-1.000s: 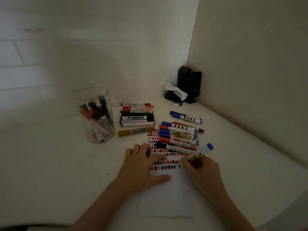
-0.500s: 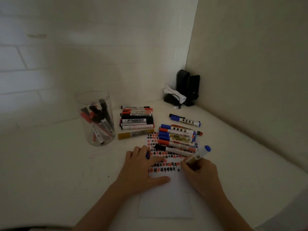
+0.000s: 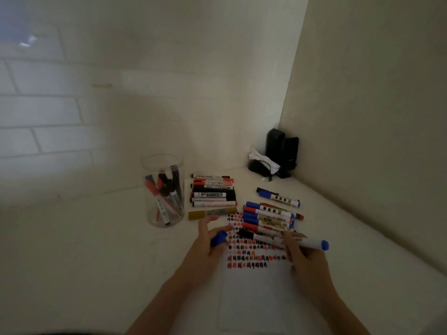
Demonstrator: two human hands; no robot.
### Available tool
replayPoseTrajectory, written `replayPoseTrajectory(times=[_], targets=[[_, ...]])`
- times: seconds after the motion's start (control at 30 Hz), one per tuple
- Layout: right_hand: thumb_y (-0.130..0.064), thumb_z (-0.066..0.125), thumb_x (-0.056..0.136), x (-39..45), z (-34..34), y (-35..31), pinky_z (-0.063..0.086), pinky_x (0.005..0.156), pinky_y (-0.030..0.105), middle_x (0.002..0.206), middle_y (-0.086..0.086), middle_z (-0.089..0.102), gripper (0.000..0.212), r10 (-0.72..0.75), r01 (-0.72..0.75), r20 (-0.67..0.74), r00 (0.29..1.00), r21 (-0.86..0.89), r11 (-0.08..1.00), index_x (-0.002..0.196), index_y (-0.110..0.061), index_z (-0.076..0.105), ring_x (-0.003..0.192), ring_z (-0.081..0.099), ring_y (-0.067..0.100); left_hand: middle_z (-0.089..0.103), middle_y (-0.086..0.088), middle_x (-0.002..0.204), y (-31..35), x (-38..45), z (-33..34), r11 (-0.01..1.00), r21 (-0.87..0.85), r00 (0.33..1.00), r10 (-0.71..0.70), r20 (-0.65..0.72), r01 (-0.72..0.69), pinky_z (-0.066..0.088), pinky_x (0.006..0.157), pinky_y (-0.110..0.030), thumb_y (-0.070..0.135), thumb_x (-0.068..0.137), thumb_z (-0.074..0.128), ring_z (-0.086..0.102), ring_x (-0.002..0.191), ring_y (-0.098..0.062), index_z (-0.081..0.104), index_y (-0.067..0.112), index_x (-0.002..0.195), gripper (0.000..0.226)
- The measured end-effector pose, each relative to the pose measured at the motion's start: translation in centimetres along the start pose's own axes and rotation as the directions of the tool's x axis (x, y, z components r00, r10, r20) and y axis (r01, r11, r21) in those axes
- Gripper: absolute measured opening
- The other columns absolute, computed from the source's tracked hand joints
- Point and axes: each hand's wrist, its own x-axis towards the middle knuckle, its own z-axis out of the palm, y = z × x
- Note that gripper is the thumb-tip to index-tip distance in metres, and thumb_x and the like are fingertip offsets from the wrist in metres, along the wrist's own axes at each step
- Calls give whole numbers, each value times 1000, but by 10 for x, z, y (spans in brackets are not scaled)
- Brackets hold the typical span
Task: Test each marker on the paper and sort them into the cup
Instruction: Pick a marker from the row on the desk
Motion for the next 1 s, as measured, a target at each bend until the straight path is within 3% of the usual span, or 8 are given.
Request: replayPoseTrajectory(times=[0.1, 0.17, 0.37, 0.53, 0.67, 0.8, 0.9, 1.0], targets=[[-31, 54, 93, -3, 11, -15, 36, 43, 22, 59, 6, 57, 26, 71, -84, 67, 995, 211, 974, 91, -7, 65, 47, 45, 10, 64, 15, 114, -3, 1, -2, 1000, -20, 1000, -11, -11, 11, 50, 94, -21, 18, 90, 62, 62, 102, 3, 43, 27, 116, 34], [-29, 58, 91, -3, 20, -19, 37, 46, 22, 63, 6, 59, 22, 86, -110, 111, 990, 239, 965, 90, -8, 64, 50, 47, 10, 66, 11, 110, -3, 2, -2, 1000, -21, 1000, 5, -8, -5, 52, 93, -25, 18, 89, 65, 64, 100, 1, 53, 29, 107, 24], [-27, 67, 87, -1, 37, -22, 42, 41, 13, 54, -8, 63, 22, 95, -116, 98, 991, 232, 966, 94, -6, 66, 44, 57, -2, 61, 18, 108, -5, 6, -4, 998, 44, 998, 53, -39, -51, 44, 80, -6, 21, 91, 62, 57, 95, 9, 61, 28, 111, 21], [-33, 71, 82, -3, 50, -17, 60, 65, 38, 84, 3, 75, 29, 121, -143, 100, 988, 248, 958, 104, -16, 66, 75, 73, 16, 59, 21, 110, -9, 8, -5, 996, 65, 998, 58, -30, -56, 44, 85, -8, 23, 92, 60, 55, 99, 11, 59, 37, 112, 24], [-31, 72, 81, -4, 58, -16, 58, 62, 32, 78, 1, 73, 22, 108, -130, 113, 988, 213, 968, 98, -17, 67, 70, 70, 14, 60, 19, 111, -8, 9, -6, 994, 70, 996, 86, -9, -85, 46, 91, -14, 25, 91, 61, 56, 102, 7, 58, 40, 111, 25], [-34, 74, 78, -2, 66, -16, 60, 70, 35, 83, -2, 74, 24, 104, -125, 120, 987, 180, 976, 98, -23, 67, 74, 71, 11, 63, 15, 110, -8, 9, -9, 996, 8, 996, 85, -11, -85, 48, 89, -15, 22, 90, 63, 59, 100, 5, 61, 35, 111, 25], [-35, 73, 78, 1, 69, -16, 51, 56, 19, 75, -2, 69, 28, 93, -112, 125, 988, 152, 982, 96, -15, 66, 59, 64, 3, 65, 11, 104, -7, 8, -11, 995, -73, 998, 58, -26, -60, 50, 79, -13, 19, 89, 65, 62, 91, 3, 64, 30, 107, 22], [-34, 71, 80, 6, 72, -16, 47, 53, 18, 65, -5, 66, 28, 97, -121, 157, 983, 149, 981, 94, -9, 67, 52, 60, 2, 65, 14, 97, -9, 9, -11, 996, -61, 996, 65, -57, -69, 48, 73, -9, 16, 89, 65, 63, 84, 5, 66, 23, 107, 20]])
